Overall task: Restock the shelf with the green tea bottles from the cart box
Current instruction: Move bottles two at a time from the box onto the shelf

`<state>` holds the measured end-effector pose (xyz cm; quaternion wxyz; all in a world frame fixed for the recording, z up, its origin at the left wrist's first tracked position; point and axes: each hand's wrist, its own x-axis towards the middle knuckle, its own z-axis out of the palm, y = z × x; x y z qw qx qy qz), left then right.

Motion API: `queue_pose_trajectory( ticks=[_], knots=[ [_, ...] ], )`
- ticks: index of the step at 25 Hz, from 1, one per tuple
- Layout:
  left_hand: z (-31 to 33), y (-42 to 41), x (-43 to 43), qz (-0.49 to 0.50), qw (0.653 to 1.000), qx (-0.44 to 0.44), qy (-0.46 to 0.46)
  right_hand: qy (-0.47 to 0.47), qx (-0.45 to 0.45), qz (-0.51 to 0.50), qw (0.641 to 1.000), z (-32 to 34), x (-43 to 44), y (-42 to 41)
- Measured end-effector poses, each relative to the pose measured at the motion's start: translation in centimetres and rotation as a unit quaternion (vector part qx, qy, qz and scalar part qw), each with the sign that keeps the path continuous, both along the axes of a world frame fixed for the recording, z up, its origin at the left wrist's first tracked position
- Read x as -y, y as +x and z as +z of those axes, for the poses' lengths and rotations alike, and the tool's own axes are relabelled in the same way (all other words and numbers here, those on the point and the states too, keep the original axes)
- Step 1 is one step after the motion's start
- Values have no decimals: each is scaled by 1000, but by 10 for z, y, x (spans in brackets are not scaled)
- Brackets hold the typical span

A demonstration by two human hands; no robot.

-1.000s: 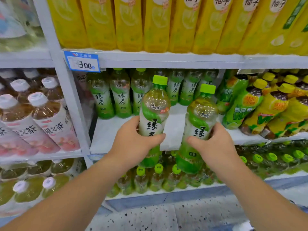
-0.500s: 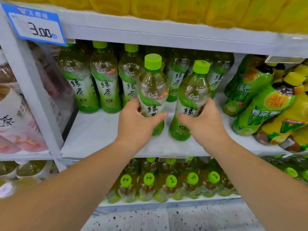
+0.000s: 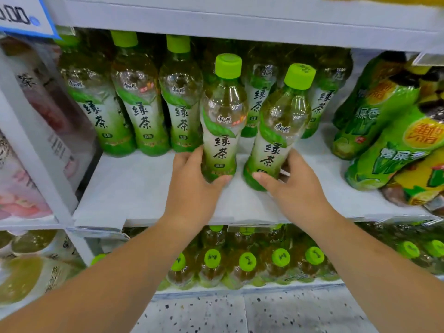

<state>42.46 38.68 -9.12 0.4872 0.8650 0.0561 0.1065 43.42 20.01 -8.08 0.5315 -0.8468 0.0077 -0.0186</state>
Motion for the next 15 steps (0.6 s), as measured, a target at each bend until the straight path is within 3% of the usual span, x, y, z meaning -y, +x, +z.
queue_pose_trajectory(
  ticks=[6,12,15],
  knots=[
    [-8,12,4,57,998,10,28,-2,40,-3,999,-8,-2,24],
    [-2,25,16,65,989,-1,136,57,62,3,996,-19,-6,49],
    [-1,30,19,63,989,-10,131,106,66,18,992,-23,-6,54]
  ],
)
